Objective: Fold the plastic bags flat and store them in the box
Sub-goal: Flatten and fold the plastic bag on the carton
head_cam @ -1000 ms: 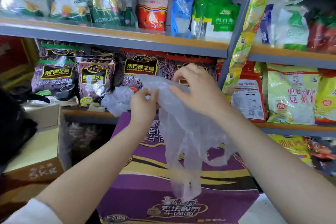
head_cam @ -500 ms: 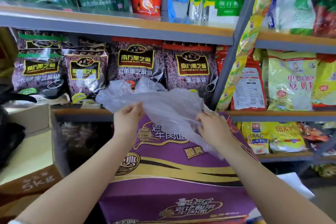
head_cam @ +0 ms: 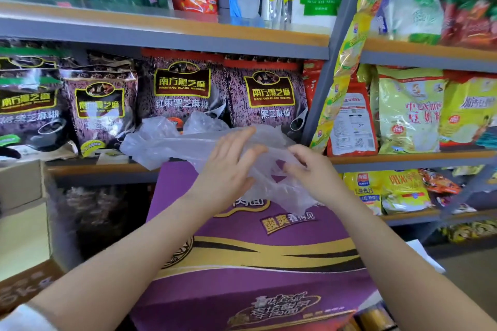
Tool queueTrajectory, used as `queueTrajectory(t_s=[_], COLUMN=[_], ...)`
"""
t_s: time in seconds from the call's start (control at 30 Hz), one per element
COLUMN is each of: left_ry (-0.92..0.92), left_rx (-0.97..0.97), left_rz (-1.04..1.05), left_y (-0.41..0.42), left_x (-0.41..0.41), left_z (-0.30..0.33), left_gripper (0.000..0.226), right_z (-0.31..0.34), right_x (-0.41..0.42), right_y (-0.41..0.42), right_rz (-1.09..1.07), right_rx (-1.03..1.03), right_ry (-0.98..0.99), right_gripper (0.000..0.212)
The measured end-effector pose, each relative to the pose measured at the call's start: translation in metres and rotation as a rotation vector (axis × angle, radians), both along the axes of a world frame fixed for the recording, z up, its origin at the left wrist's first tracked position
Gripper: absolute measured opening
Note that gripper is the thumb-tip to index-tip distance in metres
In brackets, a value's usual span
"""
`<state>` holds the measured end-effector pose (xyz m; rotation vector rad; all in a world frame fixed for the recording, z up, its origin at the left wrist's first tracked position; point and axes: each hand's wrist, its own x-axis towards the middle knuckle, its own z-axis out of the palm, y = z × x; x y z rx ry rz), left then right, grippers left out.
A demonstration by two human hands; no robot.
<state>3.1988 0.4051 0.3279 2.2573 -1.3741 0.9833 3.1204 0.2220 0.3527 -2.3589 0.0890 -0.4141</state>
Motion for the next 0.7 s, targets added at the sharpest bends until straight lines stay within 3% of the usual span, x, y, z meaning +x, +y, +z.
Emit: queueTrajectory(t_s=[0.17, 0.3, 0.4, 0.5, 0.6, 0.7], left_ry=[-0.126, -0.075, -0.118, -0.106, -0.123, -0.107], left_rx=[0.168, 0.171, 0.232, 0.197, 0.142, 0.077], left_rz=[-0.066, -0.059, -0.072, -0.062, -0.03, -0.014], left_y=[-0.017, -0.016, -0.01, -0.008, -0.007, -0.005], left_x=[0.023, 0.028, 0.034, 0.04, 0.039, 0.036], left_z=[-0.003, -0.015, -0.03, -0.035, -0.03, -0.026], left_gripper=[0.025, 0.057, 0.053, 0.029, 0.023, 0.027], right_z=[0.013, 0.001, -0.014, -0.024, -0.023, -0.019], right_x=[-0.023, -0.028, -0.025, -0.024, -0.023, -0.022], right_y=[-0.021, -0.049, -0.067, -0.07, -0.061, -0.054], right_rz=[0.104, -0.103, -0.368, -0.484, -0.448, -0.292], right_rx=[0.206, 0.282, 0.301, 0.557, 1.026, 1.405], right_ry=[0.097, 0.013, -0.081, -0.05, -0.019, -0.049], right_gripper=[0.038, 0.042, 0.029, 0.017, 0.009, 0.029])
